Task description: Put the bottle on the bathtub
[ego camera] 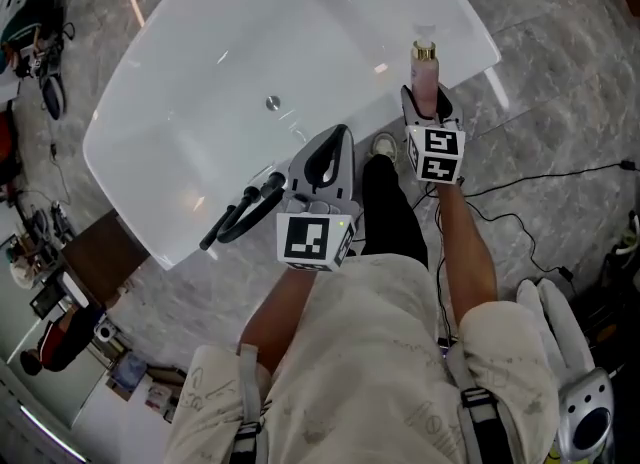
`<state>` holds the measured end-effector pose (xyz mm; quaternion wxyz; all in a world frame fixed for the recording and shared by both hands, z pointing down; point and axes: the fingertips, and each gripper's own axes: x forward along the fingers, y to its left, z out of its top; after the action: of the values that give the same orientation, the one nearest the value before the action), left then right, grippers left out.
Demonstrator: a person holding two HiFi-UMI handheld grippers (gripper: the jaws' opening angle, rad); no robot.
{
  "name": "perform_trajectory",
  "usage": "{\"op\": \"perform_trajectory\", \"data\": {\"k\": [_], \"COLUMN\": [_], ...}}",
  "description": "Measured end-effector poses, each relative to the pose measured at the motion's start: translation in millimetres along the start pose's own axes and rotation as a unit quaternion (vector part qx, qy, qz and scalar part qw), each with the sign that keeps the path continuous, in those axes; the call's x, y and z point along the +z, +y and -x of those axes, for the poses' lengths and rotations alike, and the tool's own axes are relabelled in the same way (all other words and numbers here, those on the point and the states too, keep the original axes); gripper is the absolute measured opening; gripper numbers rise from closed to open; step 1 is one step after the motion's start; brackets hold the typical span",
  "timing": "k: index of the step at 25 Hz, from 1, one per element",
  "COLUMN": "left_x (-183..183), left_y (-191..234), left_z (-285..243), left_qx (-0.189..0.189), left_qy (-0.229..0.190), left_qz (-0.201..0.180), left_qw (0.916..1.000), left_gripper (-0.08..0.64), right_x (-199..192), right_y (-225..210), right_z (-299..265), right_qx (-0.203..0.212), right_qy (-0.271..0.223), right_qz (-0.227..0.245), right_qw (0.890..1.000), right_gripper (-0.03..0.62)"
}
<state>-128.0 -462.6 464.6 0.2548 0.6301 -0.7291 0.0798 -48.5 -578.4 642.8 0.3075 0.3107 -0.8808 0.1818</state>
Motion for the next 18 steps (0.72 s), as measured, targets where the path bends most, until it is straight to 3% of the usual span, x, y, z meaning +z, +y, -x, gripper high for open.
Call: {"op": "perform_trajectory", "data": {"k": [8, 18], "left_x": [-9, -13], "left_y": [0, -7], "left_z": [-22, -38], "left_qx": [0.008, 0.003], "left_qy": [0.011, 0.014], "left_qz": [0.006, 0.002], "left_qw": [0.9999, 0.9999], "left_gripper": [0.002, 0.002], "right_x": [20, -9], "right_y": [-15, -13], "right_z": [-46, -48], "right_qx": [-0.011, -0.003], "right_qy": [-0.041, -0.038], "right_qz": [0.033, 0.022], "right_qw": [0.999, 0.999], "right_gripper": [0.221, 0.221]}}
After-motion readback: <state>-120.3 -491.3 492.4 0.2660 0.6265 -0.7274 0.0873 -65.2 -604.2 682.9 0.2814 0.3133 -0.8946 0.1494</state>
